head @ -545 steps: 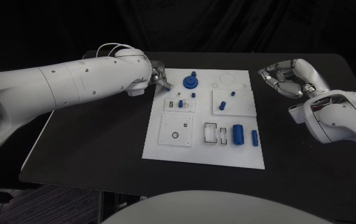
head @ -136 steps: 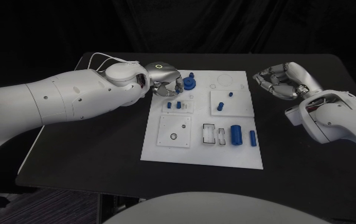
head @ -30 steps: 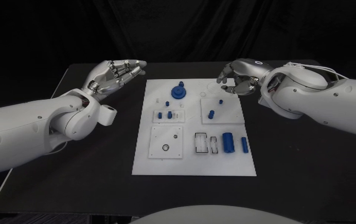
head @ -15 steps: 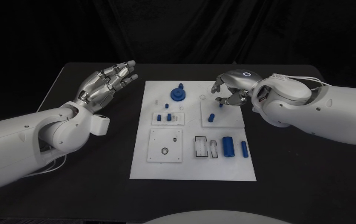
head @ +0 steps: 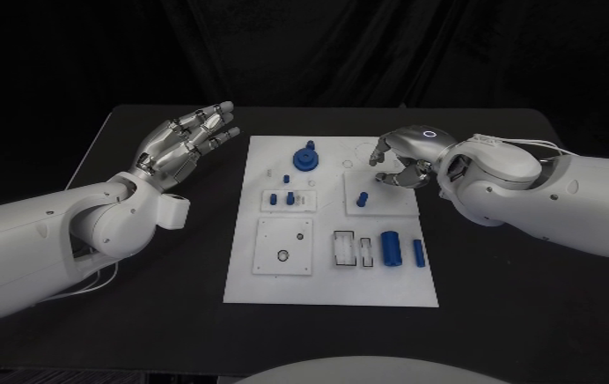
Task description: Assemble the parts on the task board
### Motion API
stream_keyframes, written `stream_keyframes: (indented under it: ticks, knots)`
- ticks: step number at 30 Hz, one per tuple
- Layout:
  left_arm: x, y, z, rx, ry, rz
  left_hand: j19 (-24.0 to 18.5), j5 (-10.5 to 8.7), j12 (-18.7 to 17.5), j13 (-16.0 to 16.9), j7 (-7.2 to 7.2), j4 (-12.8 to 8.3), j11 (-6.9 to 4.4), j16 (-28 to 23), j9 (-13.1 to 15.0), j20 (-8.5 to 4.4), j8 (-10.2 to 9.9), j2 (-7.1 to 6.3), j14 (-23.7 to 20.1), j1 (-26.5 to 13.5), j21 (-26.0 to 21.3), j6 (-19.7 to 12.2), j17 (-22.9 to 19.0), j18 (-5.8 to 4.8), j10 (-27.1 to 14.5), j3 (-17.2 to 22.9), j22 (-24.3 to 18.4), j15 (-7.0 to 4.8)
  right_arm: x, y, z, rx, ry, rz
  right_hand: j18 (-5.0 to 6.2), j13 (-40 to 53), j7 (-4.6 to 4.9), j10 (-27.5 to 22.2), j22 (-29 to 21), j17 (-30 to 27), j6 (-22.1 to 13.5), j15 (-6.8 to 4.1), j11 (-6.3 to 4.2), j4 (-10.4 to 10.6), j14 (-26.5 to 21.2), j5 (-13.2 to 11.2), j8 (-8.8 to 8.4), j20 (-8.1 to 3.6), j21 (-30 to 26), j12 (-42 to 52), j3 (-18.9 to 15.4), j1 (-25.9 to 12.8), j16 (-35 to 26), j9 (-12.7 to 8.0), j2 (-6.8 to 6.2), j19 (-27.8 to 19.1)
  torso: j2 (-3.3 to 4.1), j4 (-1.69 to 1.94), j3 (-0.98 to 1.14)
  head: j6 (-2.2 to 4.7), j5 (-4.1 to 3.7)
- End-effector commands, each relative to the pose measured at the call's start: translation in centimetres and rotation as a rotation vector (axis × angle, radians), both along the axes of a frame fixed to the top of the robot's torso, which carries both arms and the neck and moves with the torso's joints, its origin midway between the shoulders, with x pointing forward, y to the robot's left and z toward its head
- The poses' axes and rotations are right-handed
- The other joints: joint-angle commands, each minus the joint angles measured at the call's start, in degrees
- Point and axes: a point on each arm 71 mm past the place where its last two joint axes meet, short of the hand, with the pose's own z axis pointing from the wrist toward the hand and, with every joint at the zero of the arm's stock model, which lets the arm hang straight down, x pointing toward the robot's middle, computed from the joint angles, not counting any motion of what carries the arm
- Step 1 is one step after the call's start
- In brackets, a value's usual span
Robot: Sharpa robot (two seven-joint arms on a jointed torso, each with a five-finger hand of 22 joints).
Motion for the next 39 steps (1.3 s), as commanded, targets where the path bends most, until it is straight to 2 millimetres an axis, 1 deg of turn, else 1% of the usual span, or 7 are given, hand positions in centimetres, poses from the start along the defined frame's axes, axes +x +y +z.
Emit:
stream_keyframes:
  ticks: [1,4,11,16,28,34,39]
  knots:
    - [-0.3,0.1,0.8,-0.097,-0.118,0.0,0.07,0.36,0.3,0.02,0.28,-0.36,0.43,0.38,-0.13,0.61,-0.06,-0.04,0.08,0.8,0.16,-0.09,0.06,0.67,-0.01,-0.11,0.08,0.65,-0.1,-0.3,-0.2,-0.003,-0.014,-0.027,0.45,-0.13,0.02,0.37,6.06,-0.04,0.32,0.38,0.1,0.07,0.09,-0.03,-0.22,0.26,0.11,-0.25,-0.35,-0.65,0.37,-0.07,0.08,0.33,0.03,-0.28,0.22,0.03,0.08]
    - [-0.3,0.1,0.6,-0.097,-0.111,-0.002,0.27,0.43,0.44,0.01,0.18,-0.48,0.49,0.64,-0.25,0.97,-0.11,0.02,0.22,0.94,0.2,-0.29,0.09,0.72,-0.06,-0.14,0.26,0.98,-0.1,-0.5,-0.5,-0.005,-0.007,-0.034,0.49,-0.3,0.05,0.55,6.0,-0.25,0.52,0.42,0.12,0.15,0.01,-0.07,-0.19,0.28,-0.12,-0.25,-0.44,-0.83,0.28,-0.07,0.13,0.26,0.06,-0.19,0.26,-0.03,-0.07]
    - [-0.3,0.0,0.2,-0.096,-0.097,-0.01,1.2,0.66,1.41,0.06,0.55,-0.61,0.77,1.95,-0.4,1.94,0.09,0.14,1.11,1.03,0.43,0.6,0.25,0.82,0.18,-0.44,1.08,2.09,-0.1,-0.8,-1.2,-0.003,0.004,-0.035,0.48,-0.47,0.0,0.68,6.01,-0.31,0.69,0.42,0.11,0.17,0.0,0.11,-0.17,0.29,-0.1,-0.26,-0.43,-0.86,0.29,-0.07,0.27,0.28,0.09,-0.16,0.07,-0.19,0.18]
    - [-0.3,-0.1,-0.1,-0.095,-0.087,-0.016,1.25,0.85,1.31,0.03,0.4,-0.67,0.88,2.03,-0.54,2.03,0.0,0.05,1.16,1.05,0.42,0.13,0.24,0.77,0.03,-0.56,0.94,2.26,0.1,-1.0,-1.6,0.011,0.007,-0.036,0.46,-1.18,-0.11,1.28,6.05,-0.46,0.92,0.4,0.09,-0.1,0.0,1.38,-0.35,0.28,0.01,-0.3,-0.2,-0.56,0.38,-0.2,0.5,0.41,0.08,-0.08,-0.08,-0.24,0.16]
    - [-0.2,0.0,-0.5,-0.088,-0.071,-0.018,1.45,1.45,1.1,-0.04,0.63,-0.92,0.85,2.0,-0.68,2.13,0.0,-0.06,1.08,1.2,0.42,0.13,0.19,0.63,-0.43,-0.74,0.82,2.51,0.3,-0.9,-2.0,0.023,0.003,-0.019,0.37,-2.16,-0.27,2.79,6.22,-0.48,0.5,0.34,0.01,-0.5,0.16,2.22,-0.94,0.25,0.52,-0.18,0.26,-0.18,0.67,-0.49,0.68,0.77,0.07,-0.09,-0.15,-0.42,0.37]
    - [-0.2,0.0,-0.7,-0.083,-0.059,-0.021,1.52,1.69,0.99,-0.07,0.61,-1.22,0.94,2.04,-0.8,2.18,-0.06,0.06,1.04,1.51,0.41,-0.14,0.19,0.55,-0.66,-0.62,0.71,2.63,0.3,-0.6,-2.1,0.027,0.002,-0.007,0.24,-3.05,0.1,4.08,6.4,-0.37,0.57,0.21,-0.14,-0.39,0.58,1.47,-1.14,0.13,1.28,-0.28,0.29,-0.5,0.99,-0.59,0.64,1.37,0.15,-0.03,-0.09,-0.54,0.4]
    - [-0.1,0.0,-0.9,-0.078,-0.047,-0.025,1.66,1.9,0.78,-0.11,0.62,-1.57,0.94,2.04,-0.97,2.25,-0.13,0.15,0.98,1.81,0.41,-0.58,0.18,0.42,-1.03,-0.5,0.63,2.84,0.3,-0.4,-2.2,0.036,0.007,0.0,0.18,-3.97,0.78,5.86,6.49,-0.48,0.9,-0.16,-0.59,-0.59,0.82,1.15,-1.17,-0.14,1.68,-0.29,0.66,-0.23,1.1,-0.61,0.85,1.76,0.18,0.0,-0.15,-0.68,0.23]
